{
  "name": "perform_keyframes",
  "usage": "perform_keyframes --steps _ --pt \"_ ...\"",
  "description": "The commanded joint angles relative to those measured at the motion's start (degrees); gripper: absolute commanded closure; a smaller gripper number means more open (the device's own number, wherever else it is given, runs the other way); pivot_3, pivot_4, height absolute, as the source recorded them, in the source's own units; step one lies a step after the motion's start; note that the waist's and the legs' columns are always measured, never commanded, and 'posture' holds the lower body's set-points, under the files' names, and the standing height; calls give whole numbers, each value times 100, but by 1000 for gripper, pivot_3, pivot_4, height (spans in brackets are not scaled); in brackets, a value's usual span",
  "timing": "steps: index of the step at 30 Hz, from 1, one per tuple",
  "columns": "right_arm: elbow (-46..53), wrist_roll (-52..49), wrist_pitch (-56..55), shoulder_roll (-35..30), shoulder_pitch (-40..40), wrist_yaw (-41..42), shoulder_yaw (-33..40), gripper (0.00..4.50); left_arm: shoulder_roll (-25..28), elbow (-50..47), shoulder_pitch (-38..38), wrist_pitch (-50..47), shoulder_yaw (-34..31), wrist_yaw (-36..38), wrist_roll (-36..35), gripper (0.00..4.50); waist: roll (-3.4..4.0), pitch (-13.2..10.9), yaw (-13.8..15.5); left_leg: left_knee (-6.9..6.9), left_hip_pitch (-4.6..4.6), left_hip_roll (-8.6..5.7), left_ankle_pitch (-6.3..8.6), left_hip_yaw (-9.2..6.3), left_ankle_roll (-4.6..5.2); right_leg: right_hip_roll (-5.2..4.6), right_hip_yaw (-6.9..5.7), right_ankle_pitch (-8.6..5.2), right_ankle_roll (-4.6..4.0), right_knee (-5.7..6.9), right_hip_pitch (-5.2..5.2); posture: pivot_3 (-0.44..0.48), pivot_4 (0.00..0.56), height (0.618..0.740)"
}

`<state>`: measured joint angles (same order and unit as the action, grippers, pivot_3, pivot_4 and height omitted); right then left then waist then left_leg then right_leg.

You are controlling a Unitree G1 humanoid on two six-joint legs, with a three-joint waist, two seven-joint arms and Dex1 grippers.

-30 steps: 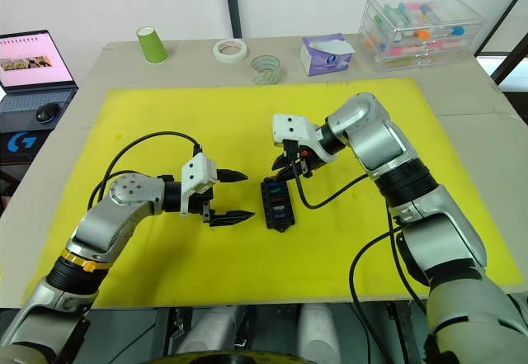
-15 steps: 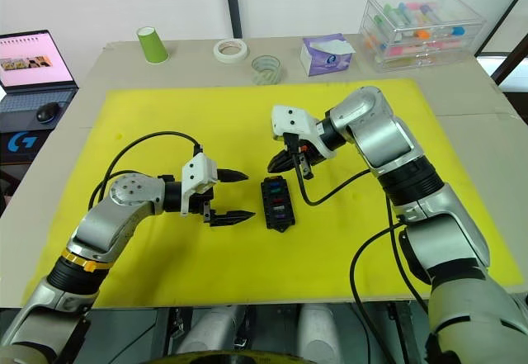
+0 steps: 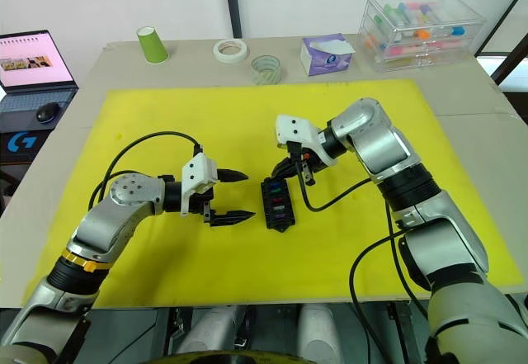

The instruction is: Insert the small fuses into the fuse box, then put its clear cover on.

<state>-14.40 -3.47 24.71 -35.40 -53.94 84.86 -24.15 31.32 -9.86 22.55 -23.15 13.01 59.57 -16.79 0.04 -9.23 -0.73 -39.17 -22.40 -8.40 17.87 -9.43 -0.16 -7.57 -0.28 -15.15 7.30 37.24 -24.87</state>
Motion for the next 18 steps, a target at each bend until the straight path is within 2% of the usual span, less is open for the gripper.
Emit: perform_keyframes --steps 1,11,18 --pt "-96 159 -98 -53 112 6 -108 4476 7 -241 -31 68 -31 -13 -47 0 0 0 1 0 0 0 0 0 0 0 0 0 0 0 0 0 150 740" --pt "36 49 -14 -43 20 46 63 4476 39 -293 -58 45 -57 4 -66 0 -1 1 6 -1 0 0 0 0 0 0 0 0 0 0 2 0 150 740" --pt "919 -518 507 -250 -92 -103 738 4476 478 -864 -276 -386 -492 -24 -377 0 1 0 -2 1 -2 0 0 -1 0 0 1 0 0 1 -4 0 150 740"
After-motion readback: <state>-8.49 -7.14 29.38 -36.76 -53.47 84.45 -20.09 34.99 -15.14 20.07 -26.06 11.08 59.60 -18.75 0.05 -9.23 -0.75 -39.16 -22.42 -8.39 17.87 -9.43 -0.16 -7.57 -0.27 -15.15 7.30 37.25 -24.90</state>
